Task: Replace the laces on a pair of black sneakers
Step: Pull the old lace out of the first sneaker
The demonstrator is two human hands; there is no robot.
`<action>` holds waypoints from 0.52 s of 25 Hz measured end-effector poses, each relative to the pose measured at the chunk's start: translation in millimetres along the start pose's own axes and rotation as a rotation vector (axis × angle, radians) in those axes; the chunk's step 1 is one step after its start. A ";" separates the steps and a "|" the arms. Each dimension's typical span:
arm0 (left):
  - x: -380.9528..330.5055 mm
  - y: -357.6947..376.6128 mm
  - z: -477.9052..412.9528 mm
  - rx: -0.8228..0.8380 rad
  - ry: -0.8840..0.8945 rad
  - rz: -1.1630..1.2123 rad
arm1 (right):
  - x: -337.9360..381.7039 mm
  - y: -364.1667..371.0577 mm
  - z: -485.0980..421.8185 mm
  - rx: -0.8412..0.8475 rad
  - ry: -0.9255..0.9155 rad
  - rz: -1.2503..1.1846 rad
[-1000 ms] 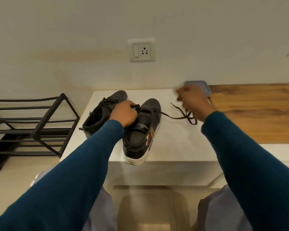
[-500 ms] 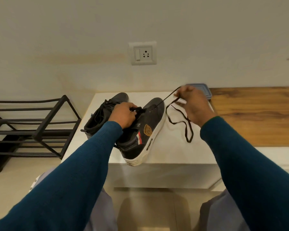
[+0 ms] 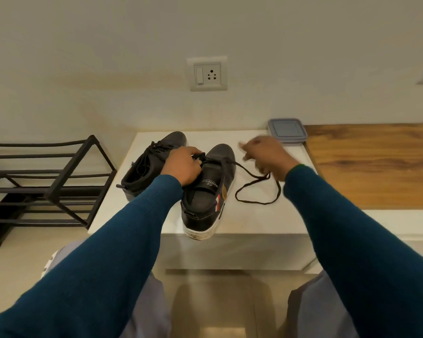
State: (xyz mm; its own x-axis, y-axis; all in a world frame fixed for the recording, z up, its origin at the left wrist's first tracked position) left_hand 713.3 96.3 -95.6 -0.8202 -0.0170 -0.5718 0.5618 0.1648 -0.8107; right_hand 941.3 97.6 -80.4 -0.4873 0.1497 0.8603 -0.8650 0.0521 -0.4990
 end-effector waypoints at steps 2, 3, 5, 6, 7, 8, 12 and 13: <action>0.8 -0.3 -1.1 -0.002 -0.011 -0.001 | -7.5 35.1 7.1 0.090 -0.093 0.342; 1.5 -1.0 -2.1 -0.005 -0.012 -0.002 | -6.6 41.2 8.1 0.081 -0.117 0.351; 2.3 -1.6 -3.0 -0.003 -0.008 -0.016 | 0.5 30.6 3.7 -0.005 -0.139 0.236; 3.0 -2.2 -3.1 0.000 -0.007 -0.024 | 4.3 18.8 0.4 -0.055 -0.128 0.146; 3.6 -2.7 -3.7 0.003 -0.004 -0.031 | 7.0 6.2 -3.1 -0.099 -0.108 0.035; 4.9 -3.3 -4.9 0.009 -0.002 -0.033 | 9.3 -7.5 -5.5 -0.145 -0.086 -0.101; 14.2 -10.2 -8.9 0.000 -0.028 -0.018 | 22.4 -55.5 -5.6 -0.246 -0.056 -1.125; 16.5 -11.7 -9.2 -0.007 -0.040 -0.013 | 24.0 -63.0 -5.6 -0.229 -0.043 -1.364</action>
State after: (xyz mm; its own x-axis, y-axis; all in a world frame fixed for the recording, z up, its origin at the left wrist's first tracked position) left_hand 692.2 103.2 -94.4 -0.8226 -0.0587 -0.5656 0.5499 0.1710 -0.8175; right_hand 984.7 103.5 -28.9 0.7132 -0.1806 0.6773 -0.6189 0.2914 0.7294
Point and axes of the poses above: each hand's wrist, its own z-axis away from the middle knuckle, its own y-axis out of the palm, x = y × z, the point moved 8 cm from there along -z, towards the middle knuckle, and after that the axes turned 8 degrees about -x, right-handed, at the moved point
